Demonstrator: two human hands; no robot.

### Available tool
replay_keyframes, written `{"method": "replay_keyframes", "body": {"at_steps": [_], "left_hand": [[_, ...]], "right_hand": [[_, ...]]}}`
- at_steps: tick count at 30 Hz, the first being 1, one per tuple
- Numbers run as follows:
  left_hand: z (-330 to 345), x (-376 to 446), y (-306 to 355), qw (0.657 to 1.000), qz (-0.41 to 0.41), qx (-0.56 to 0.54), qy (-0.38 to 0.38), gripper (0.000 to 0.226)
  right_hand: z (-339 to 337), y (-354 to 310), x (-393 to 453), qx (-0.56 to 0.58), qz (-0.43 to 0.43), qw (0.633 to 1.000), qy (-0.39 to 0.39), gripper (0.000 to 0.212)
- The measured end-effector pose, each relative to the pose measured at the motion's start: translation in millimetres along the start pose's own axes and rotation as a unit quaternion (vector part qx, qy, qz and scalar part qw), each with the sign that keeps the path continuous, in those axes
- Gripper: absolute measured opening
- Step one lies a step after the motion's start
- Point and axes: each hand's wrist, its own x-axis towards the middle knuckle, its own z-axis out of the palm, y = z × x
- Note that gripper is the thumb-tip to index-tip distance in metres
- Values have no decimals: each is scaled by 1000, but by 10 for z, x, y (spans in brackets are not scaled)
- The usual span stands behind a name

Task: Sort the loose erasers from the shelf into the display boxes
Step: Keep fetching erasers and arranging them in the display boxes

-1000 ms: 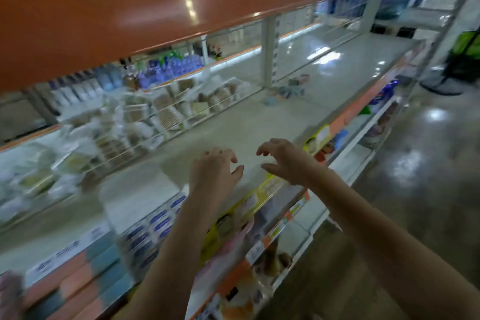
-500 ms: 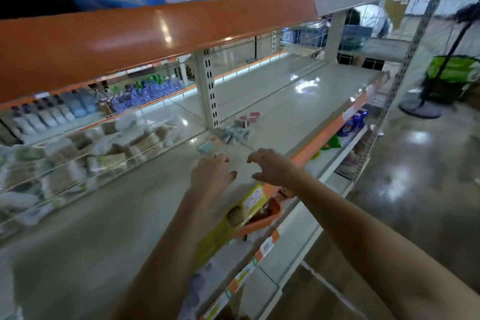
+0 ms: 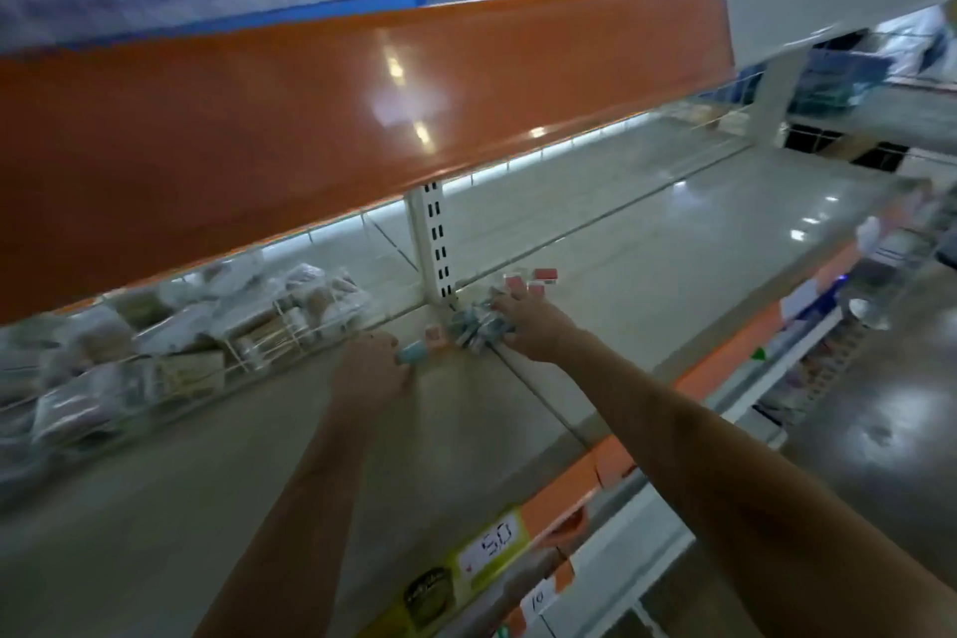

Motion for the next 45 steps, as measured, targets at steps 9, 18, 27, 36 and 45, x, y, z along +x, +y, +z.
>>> {"method": "replay_keyframes", "body": {"at_steps": [9, 18, 27, 36, 45], "left_hand": [[-20, -232, 237, 990, -91, -63, 84, 25], [-109, -1068, 436, 958, -168, -91, 214, 30], [-428, -2319, 87, 912, -254, -160, 281, 26], [-842, -3839, -755, 877, -309, -210, 302, 26], [-1079, -4870, -1544, 878, -294, -207, 316, 30]], "right_hand": [[-6, 190, 175, 21, -84, 995, 59, 39], [-33, -106, -94, 260, -279, 924, -2, 23], [0, -1177, -511, 436, -234, 835, -241, 18], [52, -2714, -1368, 513, -252, 768, -290, 15], [316, -3996, -1906, 609, -239, 665, -360, 16]]}}
